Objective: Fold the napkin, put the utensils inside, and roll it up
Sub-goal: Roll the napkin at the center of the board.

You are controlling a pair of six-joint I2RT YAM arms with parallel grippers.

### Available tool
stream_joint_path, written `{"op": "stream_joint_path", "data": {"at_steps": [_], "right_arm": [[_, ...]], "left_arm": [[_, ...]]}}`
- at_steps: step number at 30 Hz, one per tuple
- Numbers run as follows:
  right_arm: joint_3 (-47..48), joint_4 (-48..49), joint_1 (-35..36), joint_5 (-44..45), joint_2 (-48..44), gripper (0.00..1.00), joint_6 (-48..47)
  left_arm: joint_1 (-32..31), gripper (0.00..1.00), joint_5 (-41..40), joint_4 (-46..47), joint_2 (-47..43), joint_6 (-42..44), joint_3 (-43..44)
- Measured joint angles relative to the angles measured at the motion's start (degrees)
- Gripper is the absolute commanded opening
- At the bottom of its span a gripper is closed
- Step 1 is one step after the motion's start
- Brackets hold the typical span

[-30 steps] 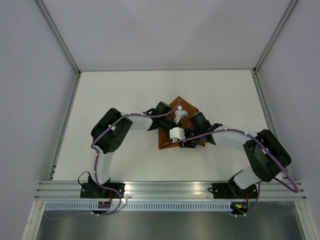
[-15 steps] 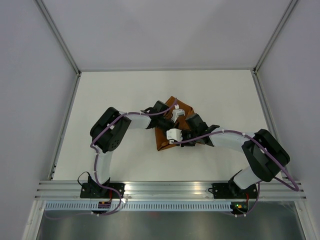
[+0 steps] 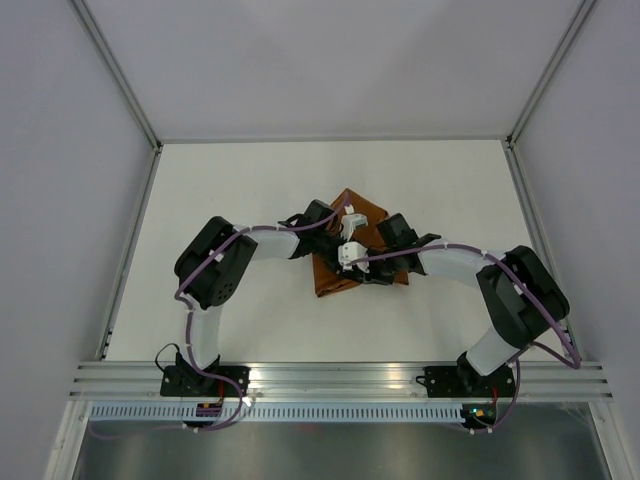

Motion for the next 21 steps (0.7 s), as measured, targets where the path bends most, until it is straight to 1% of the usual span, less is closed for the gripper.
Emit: {"op": "stream_joint_path", "data": {"at_steps": [3, 10, 15, 19, 21], "right_arm": [[2.3, -3.1, -1.6, -2.2, 1.5, 0.05, -0.2], [8.5, -11.3, -4.9, -8.1, 6.2, 0.04, -2.1], [12.2, -16.8, -6.5, -11.3, 9.1, 0.03, -3.9], [15.7, -22.1, -8.3, -14.1, 12.3, 0.03, -5.0], [17.5, -24.6, -9.2, -15.5, 14.0, 0.03, -5.6]], "left_arm": [[0.0, 0.39, -1.6, 1.3, -1.5, -1.7, -1.4], [1.0, 0.39, -7.0, 6.5, -7.1, -6.6, -6.1], [1.7, 0.39, -13.4, 11.1, -12.3, -8.7, -11.6], [1.7, 0.4, -17.3, 16.9, -16.5, -9.4, -16.6], [1.6, 0.39, -19.9, 21.9, -18.8, -9.7, -20.3]]}}
